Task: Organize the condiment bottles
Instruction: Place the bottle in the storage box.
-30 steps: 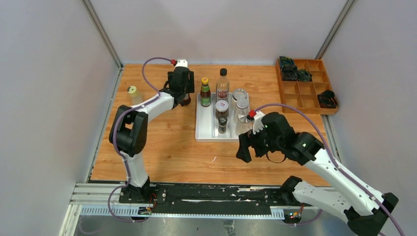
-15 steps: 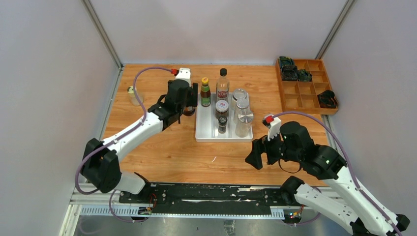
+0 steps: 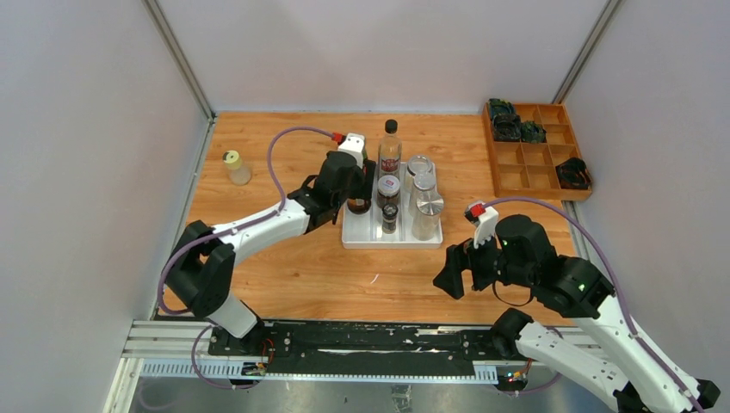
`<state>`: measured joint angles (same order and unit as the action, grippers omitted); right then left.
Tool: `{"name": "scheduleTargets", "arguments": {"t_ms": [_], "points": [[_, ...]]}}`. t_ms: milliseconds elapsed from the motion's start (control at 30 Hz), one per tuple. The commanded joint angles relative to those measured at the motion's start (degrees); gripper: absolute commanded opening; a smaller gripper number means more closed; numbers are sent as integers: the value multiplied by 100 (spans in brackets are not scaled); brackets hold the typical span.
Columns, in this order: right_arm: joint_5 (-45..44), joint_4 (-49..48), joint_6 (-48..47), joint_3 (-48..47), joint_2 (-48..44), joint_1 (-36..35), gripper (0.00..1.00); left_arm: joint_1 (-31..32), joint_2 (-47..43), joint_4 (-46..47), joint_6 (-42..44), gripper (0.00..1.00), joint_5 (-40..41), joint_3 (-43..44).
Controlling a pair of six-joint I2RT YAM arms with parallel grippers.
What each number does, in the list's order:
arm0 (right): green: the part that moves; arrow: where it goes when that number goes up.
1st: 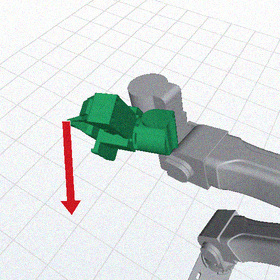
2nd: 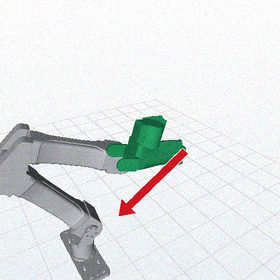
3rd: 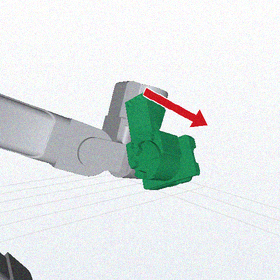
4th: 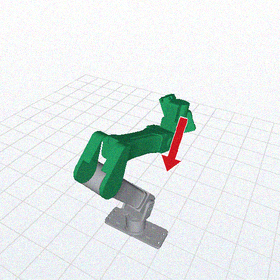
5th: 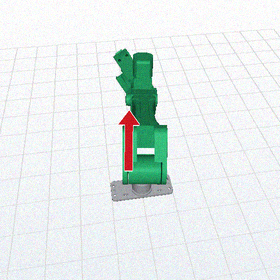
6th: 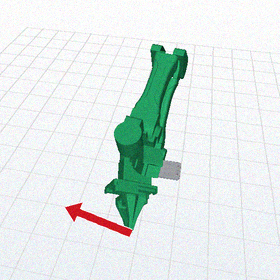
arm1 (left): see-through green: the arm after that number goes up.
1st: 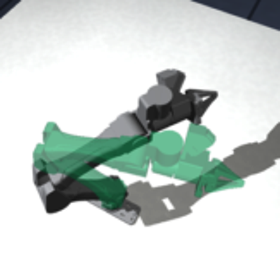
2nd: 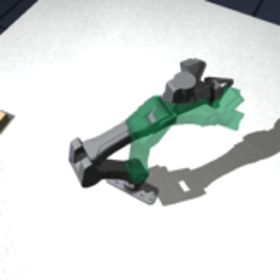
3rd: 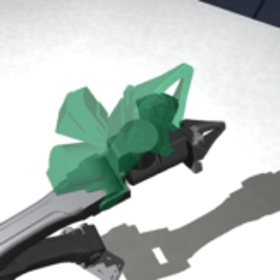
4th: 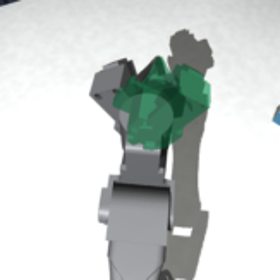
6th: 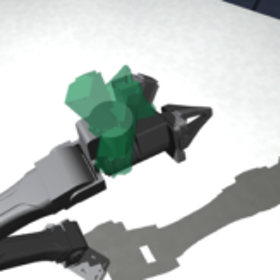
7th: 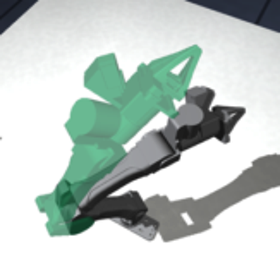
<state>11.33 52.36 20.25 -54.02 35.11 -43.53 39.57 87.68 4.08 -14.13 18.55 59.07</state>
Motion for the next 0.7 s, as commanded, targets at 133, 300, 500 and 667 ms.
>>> {"name": "scheduleTargets", "arguments": {"t_ms": [133, 300, 500, 667], "points": [[-103, 275, 46, -162, -70, -82, 96, 17, 519, 1035, 395, 54, 199, 571], [-120, 264, 46, -88, -47, -85, 96, 1, 748, 1217, 507, 53, 352, 650], [-131, 241, 36, -48, 10, -85, 96, -63, 886, 1403, 438, 53, 455, 622], [-121, 211, 34, -19, 39, -85, 96, -85, 972, 1575, 431, 53, 513, 469]]}}
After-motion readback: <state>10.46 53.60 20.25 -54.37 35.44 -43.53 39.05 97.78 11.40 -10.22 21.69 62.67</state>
